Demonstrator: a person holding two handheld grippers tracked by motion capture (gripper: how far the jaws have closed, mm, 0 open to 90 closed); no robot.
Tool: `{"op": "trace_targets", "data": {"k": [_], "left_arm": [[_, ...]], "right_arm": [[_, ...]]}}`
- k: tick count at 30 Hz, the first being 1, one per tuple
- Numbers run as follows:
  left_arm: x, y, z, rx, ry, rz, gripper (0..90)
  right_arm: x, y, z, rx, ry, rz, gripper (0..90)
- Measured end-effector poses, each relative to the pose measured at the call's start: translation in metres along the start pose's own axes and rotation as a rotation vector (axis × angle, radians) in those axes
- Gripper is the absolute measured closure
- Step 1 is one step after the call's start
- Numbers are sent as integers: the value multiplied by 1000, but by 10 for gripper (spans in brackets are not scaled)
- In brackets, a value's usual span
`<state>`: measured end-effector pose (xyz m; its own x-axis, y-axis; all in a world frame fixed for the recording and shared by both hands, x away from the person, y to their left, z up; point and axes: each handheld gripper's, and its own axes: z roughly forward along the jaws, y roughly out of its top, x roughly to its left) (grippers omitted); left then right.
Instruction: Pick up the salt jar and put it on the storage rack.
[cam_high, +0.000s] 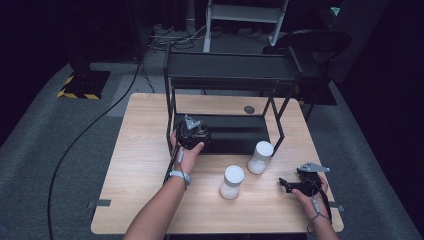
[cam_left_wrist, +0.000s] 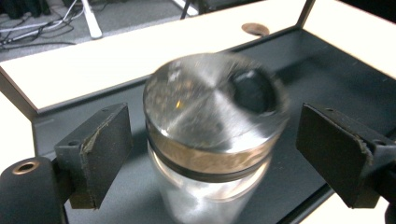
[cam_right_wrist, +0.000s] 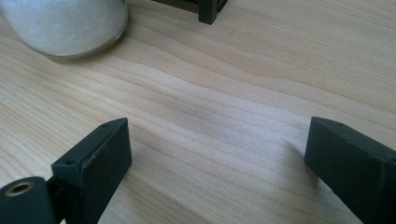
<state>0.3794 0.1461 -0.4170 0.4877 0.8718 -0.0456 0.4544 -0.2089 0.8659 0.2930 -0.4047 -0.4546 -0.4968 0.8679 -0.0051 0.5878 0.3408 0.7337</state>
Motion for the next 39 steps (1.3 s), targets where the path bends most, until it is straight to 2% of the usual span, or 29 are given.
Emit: {"op": "trace_targets", "data": {"k": [10, 17, 25, 29, 39], "left_arm": [[-5, 7, -32, -59, -13, 9, 104], [-9, 9, -55, -71, -16, 20, 104], [-11, 3, -81, -88, -25, 21, 104], [-13, -1, -94, -94, -23, 34, 104], [-15, -14, -117, -84, -28, 52, 104]], "right_arm": [[0, 0, 0, 1, 1, 0, 68], [0, 0, 0, 1, 1, -1, 66], [0, 0, 0, 1, 1, -1, 66], [0, 0, 0, 1, 1, -1, 66], [0, 0, 0, 2, 2, -1, 64]]}}
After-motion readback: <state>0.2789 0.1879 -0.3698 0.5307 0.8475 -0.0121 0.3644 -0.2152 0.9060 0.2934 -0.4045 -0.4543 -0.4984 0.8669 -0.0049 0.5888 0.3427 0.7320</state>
